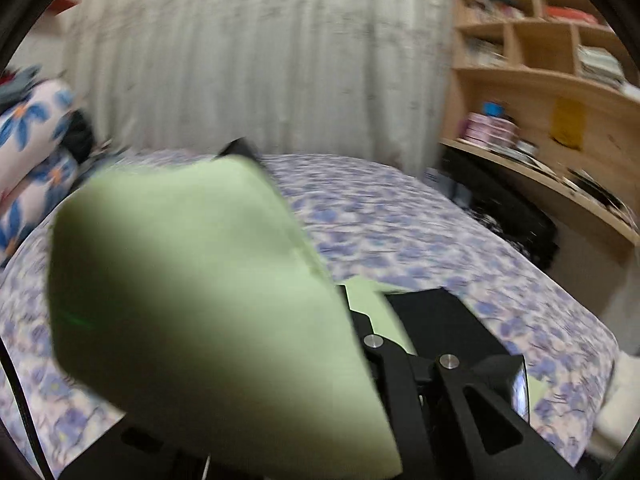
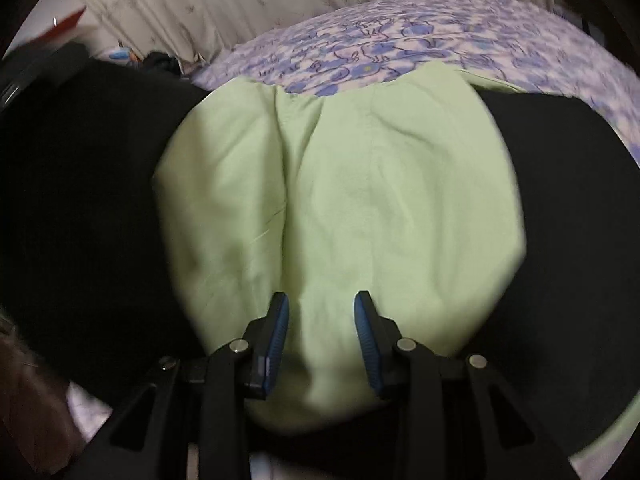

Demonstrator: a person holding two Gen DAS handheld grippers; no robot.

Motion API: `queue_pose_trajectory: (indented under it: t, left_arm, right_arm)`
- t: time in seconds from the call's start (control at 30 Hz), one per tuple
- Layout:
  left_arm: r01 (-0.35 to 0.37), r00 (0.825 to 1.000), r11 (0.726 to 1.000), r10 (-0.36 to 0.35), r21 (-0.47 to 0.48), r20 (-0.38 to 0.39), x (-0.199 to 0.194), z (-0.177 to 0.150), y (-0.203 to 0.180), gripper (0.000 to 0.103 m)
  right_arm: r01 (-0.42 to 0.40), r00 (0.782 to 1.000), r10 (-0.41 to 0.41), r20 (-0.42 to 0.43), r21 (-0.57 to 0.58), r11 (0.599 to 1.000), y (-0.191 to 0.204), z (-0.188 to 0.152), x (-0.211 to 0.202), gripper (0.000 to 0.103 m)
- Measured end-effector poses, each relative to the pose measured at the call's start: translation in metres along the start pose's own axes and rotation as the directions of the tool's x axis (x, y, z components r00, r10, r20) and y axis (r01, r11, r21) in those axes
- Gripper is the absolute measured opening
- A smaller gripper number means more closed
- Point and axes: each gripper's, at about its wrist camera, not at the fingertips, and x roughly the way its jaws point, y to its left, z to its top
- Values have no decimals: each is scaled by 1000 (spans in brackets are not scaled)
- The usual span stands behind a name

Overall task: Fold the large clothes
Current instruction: 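Grasp the bundle edge with both tools and flip it over, then lay the flipped green bundle down and press it flat with both tools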

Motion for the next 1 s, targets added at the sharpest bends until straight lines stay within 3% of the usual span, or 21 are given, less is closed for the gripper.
queue_pose_trajectory:
  t: [0.07,0.13,0.2,0.33,0.43,0.53,0.57,0.63,0.7,0.73,0.9,1.0]
  left_arm:
    - [59,998,997,-59,41,-15,7,5,-33,6]
    - [121,992,990,-117,69,-50,20,4,-66,6]
    - [162,983,983,-154,85,-96,34,0,-91,6]
    - [252,952,960,-223,121,-210,76,-29,-150,7]
    - [274,923,946,-208,175,-324,108,-63,-181,8]
    - [267,874,939,-142,215,-464,140,-100,-194,10]
    - [263,872,940,-133,220,-472,142,-103,-194,13]
    - [279,868,939,-157,201,-470,137,-101,-188,26]
    - [318,845,935,-204,157,-495,129,-96,-182,69]
    - [329,839,934,-220,142,-497,122,-92,-179,76]
    - [372,849,923,-293,103,-440,68,-65,-159,78]
    - [326,884,943,-283,58,-373,42,-51,-131,82]
  right_arm:
    - [19,999,-20,28,57,998,-23,-11,-28,34]
    - [84,993,-93,67,121,989,-51,-23,-58,34]
    - [192,969,-217,116,200,961,-84,-35,-90,34]
    - [293,918,-363,161,342,893,-137,-55,-136,34]
    - [340,900,-418,123,402,850,-167,-64,-144,34]
    - [335,909,-408,87,432,837,-182,-66,-140,34]
    - [330,912,-403,82,437,837,-185,-66,-139,34]
    - [325,915,-396,79,436,839,-186,-65,-139,34]
    - [326,916,-394,79,428,843,-186,-62,-140,34]
    - [323,917,-391,81,426,845,-188,-60,-142,34]
    - [312,911,-392,130,404,860,-185,-44,-157,36]
    - [298,905,-386,180,382,875,-178,-30,-172,37]
